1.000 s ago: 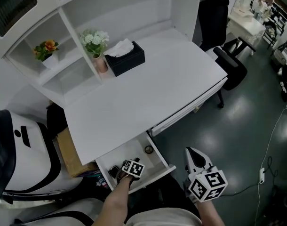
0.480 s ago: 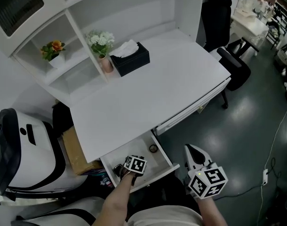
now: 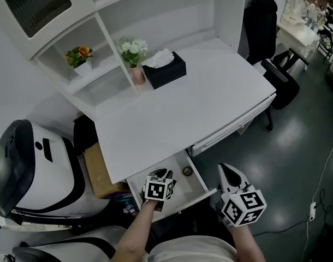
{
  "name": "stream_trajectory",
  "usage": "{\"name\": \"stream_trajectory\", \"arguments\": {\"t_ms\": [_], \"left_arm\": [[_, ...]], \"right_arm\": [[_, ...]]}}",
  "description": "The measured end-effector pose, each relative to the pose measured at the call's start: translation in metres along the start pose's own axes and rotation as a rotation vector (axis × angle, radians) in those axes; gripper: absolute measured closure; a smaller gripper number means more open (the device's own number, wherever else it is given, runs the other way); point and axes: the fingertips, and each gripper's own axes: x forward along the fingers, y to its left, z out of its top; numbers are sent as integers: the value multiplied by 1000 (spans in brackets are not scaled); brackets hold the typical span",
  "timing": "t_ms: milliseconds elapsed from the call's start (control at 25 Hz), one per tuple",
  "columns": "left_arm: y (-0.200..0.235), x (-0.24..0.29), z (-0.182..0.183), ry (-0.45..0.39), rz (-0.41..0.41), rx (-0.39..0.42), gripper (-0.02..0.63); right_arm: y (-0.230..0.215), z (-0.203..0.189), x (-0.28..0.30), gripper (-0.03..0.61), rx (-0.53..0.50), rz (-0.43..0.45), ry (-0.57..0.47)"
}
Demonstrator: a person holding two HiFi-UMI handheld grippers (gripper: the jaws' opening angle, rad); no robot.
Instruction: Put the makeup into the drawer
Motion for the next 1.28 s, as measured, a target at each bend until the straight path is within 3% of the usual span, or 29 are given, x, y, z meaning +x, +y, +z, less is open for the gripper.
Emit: {"name": "stream_trajectory", "arguments": {"t_ms": [600,1000,1280], "left_arm": [[-1,-116,90,-389,15,2,594],[5,-179,108,-558,37,-21,609],[10,-209,108,-624,49,-31,609]], "right_arm": [[37,7,6,576,-29,56,-28],[63,5,11,575,-74,106,-21],[78,7,11,577,-109,137,-24]]}}
